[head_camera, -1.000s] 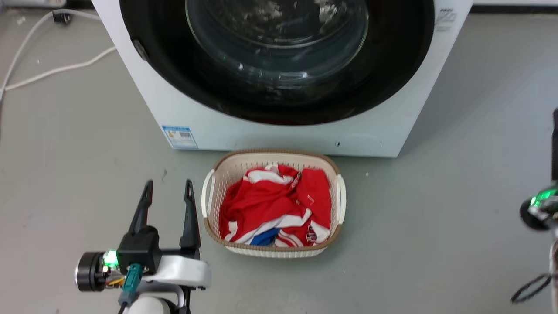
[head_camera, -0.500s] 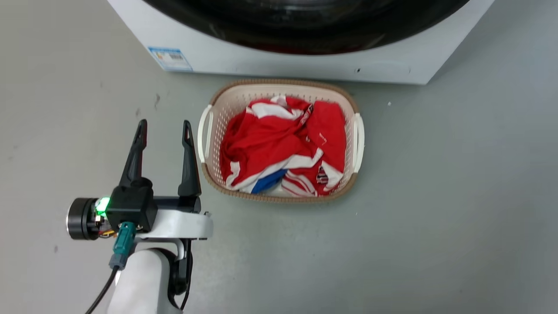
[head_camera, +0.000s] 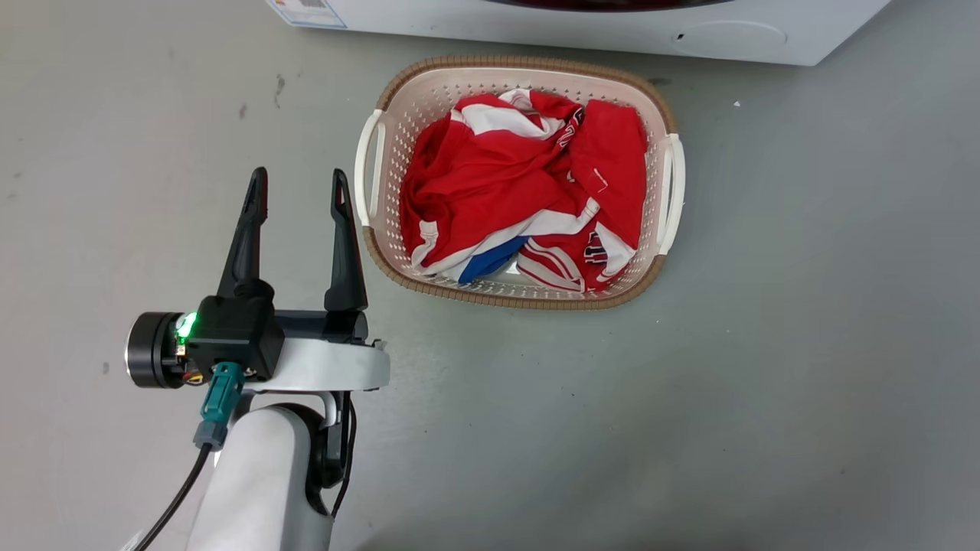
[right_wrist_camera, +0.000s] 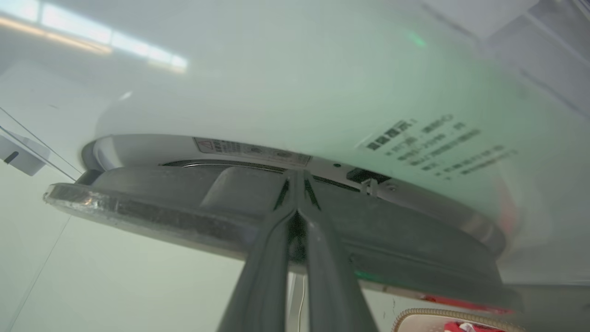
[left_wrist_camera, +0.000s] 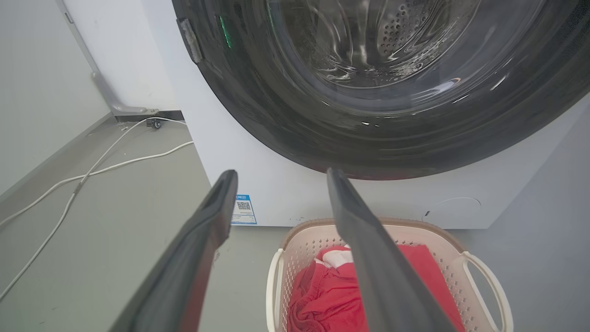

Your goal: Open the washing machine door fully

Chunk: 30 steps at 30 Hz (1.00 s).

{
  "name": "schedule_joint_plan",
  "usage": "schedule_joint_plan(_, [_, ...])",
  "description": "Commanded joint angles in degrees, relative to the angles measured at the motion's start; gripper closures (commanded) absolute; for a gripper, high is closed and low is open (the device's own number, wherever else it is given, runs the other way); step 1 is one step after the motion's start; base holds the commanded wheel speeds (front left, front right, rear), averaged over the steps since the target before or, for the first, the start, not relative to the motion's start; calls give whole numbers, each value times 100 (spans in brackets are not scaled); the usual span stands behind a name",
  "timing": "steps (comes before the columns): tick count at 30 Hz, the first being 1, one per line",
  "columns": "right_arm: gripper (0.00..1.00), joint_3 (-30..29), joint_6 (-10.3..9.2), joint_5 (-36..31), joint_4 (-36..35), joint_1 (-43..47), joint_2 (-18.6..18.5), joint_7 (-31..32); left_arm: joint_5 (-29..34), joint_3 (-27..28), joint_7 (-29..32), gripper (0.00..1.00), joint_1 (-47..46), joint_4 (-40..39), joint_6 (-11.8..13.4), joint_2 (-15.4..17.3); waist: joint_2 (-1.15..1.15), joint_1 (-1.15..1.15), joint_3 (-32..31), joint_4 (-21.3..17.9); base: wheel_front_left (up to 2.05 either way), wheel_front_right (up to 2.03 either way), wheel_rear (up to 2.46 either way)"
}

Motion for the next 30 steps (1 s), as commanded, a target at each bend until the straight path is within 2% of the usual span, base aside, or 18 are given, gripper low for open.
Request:
schedule_joint_plan(1, [100,80,2,-79,85,-147,-12,73,-23,-29,-16,0,-105,-33,30,-8,0,-1,59,44,0,0,0])
schedule_joint_plan(7, [100,459,2,-337,363,-424,87,432,-42,-43,-16,0,-130,-33,54,-8,0,-1,161,82,0,0,0])
schedule_joint_plan(11, [100,639,9,-389,308,-408,167,698,-26,-22,-16,0,-149,-15,54,-8,0,-1,186,69,0,0,0])
schedule_joint_plan(20, [100,777,8,-174,-102,190,209,1254,-55,-6,-16,0,-52,64,25,-7,0,-1,-98,-54,0,0,0])
schedule_joint_plan(30, [100,863,8,-19,-677,1038,206,1552,-19,49,-16,0,123,137,-14,-8,0,-1,-539,-129,0,0,0])
